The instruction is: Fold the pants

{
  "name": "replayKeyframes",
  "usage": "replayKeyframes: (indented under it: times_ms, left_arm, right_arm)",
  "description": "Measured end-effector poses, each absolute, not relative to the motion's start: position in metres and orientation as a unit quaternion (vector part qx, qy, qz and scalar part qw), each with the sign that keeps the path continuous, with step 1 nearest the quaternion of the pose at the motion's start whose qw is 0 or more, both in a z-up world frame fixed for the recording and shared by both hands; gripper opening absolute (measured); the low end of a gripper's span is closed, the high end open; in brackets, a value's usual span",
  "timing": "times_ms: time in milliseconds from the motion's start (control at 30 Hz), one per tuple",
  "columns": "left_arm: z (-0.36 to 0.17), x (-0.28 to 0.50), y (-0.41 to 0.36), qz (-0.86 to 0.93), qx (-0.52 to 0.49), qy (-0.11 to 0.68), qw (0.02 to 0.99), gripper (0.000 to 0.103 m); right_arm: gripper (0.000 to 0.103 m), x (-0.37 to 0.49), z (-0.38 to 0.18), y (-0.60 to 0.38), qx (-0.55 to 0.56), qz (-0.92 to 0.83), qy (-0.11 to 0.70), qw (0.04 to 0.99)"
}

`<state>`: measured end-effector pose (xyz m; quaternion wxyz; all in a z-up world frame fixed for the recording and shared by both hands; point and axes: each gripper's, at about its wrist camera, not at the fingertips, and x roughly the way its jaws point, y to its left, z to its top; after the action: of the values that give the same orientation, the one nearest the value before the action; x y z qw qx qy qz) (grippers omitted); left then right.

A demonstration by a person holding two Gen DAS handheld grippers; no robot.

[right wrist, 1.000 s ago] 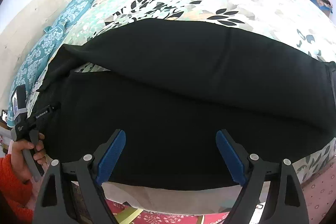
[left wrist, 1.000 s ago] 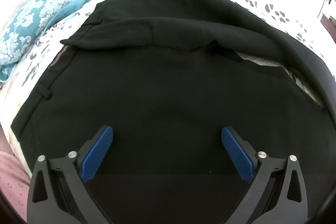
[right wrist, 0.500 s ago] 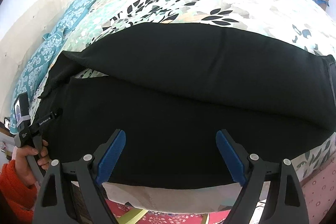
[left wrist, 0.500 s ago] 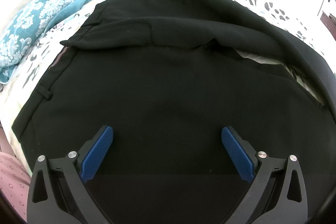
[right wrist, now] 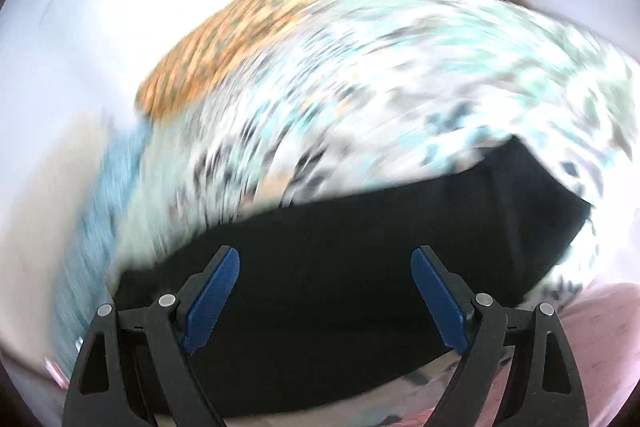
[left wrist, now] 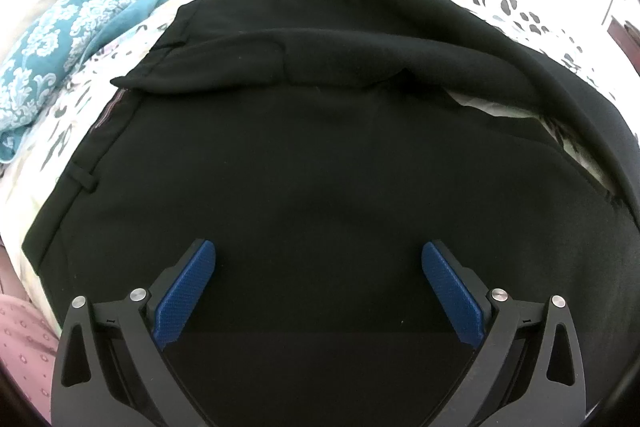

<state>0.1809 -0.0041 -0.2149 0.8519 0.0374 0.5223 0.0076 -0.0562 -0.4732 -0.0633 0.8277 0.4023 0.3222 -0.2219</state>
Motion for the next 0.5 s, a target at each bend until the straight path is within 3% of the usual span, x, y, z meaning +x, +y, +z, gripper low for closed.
replayKeyframes:
  times_ms: [167, 300, 400, 500]
  left_arm:
    - [-0.215, 0.181, -0.003, 0.008, 0.037, 0.523, 0.852, 0.103]
    - [-0.215, 0.181, -0.003, 0.007, 0.038, 0.522, 0.852, 0.103]
    - [-0.214, 0.18, -0.002, 0.002, 0.039, 0.522, 0.852, 0.103]
    - [-0.214, 0.18, -0.001, -0.002, 0.04, 0.523, 0.852, 0.103]
  right_arm:
    - [0.088, -0.058, -0.086, -0.485, 0.533, -0.164, 0.317, 0.767]
    - [0.088, -0.032, -0.138, -0.446, 0.587, -0.109, 0.385, 0.704]
    - [0.088, -0.024, -0.172, -0.435, 0.581, -0.13, 0.416, 0.687]
    - [0.087, -0.029, -0.176, -0.449, 0.56, -0.185, 0.385, 0.71]
